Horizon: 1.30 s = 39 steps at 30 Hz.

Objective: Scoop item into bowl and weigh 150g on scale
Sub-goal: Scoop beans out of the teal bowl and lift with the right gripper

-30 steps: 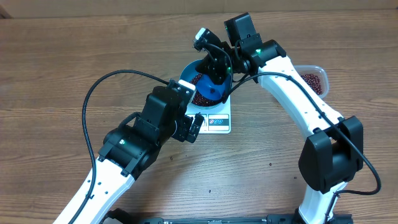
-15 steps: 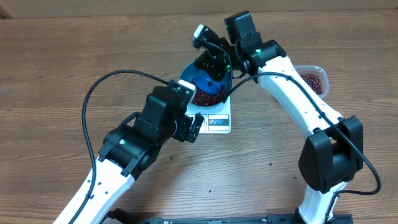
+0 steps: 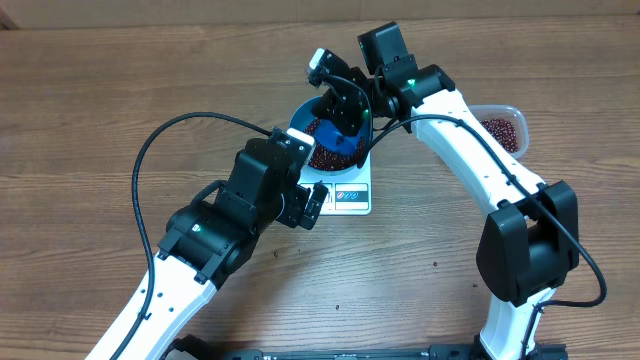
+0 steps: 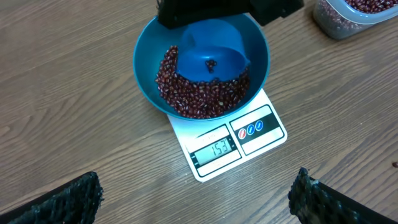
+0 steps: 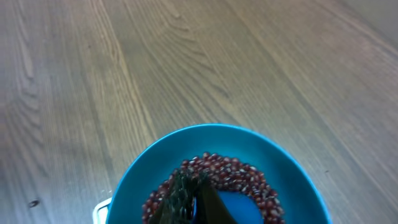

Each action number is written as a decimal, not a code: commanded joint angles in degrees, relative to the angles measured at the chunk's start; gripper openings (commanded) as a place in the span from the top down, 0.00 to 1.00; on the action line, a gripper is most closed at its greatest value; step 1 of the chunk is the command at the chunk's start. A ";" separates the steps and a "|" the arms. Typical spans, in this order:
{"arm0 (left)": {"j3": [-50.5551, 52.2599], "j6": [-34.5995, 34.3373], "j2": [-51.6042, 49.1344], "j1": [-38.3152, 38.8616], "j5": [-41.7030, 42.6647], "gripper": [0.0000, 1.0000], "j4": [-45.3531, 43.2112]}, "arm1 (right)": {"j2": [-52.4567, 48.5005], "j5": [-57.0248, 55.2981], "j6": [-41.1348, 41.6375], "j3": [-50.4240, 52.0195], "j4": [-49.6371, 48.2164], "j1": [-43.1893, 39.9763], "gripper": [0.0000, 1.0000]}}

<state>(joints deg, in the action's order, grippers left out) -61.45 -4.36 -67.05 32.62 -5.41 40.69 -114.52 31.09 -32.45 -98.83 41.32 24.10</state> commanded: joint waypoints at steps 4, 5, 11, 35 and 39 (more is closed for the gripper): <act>0.33 -0.37 -0.48 0.02 -0.55 0.01 -0.20 | -0.90 1.86 2.08 0.37 1.16 0.11 0.96; 0.33 -0.37 -0.46 0.02 -0.55 0.01 -0.20 | -0.90 2.29 2.49 0.35 1.05 0.11 0.96; 0.33 -0.37 -0.48 0.02 -0.55 0.00 -0.22 | -0.90 5.90 4.39 0.02 0.63 0.11 0.96; 0.33 -0.37 -0.48 0.02 -0.55 0.01 -0.20 | -0.57 8.07 17.53 -2.62 -6.05 -2.05 0.96; 0.33 -0.37 -0.48 0.02 -0.55 0.00 -0.20 | -0.57 8.07 17.73 -2.78 -6.73 -2.75 0.96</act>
<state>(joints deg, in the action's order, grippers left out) -61.45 -4.36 -67.05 32.62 -5.41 40.69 -114.89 38.46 -16.25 -99.33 35.09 22.15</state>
